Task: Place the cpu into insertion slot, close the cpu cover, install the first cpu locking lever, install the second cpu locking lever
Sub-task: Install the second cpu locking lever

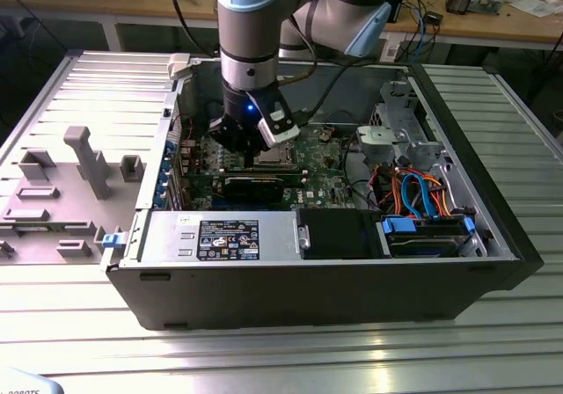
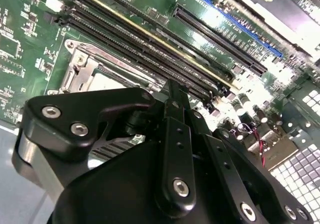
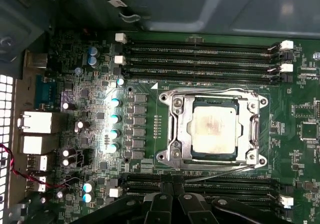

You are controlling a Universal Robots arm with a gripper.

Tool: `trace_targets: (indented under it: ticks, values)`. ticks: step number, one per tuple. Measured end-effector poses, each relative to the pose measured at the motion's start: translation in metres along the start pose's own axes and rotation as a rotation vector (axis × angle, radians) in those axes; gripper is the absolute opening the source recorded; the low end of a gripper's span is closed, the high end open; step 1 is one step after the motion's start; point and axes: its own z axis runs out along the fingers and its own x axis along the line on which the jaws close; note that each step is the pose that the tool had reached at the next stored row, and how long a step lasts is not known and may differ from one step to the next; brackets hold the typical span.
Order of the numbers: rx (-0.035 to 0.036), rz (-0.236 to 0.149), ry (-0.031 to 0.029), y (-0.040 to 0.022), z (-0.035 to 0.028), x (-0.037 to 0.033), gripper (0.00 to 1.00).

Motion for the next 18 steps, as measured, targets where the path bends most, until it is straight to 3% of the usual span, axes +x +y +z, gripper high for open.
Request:
trace_targets:
  ticks: [2,5,7,11,18]
  values:
    - [-0.0185,0.0,0.0002,-0.003,0.0004,0.0002,0.11]
    - [-0.0403,0.0,0.0018,-0.0084,0.001,0.0004,0.11]
    - [-0.0447,0.0,0.0035,-0.0109,0.0018,0.0005,0.11]
    - [-0.0467,0.0,0.0038,-0.0112,0.0018,0.0006,0.11]
    - [-0.0919,0.0,0.0022,-0.0123,0.0085,0.0007,0.11]
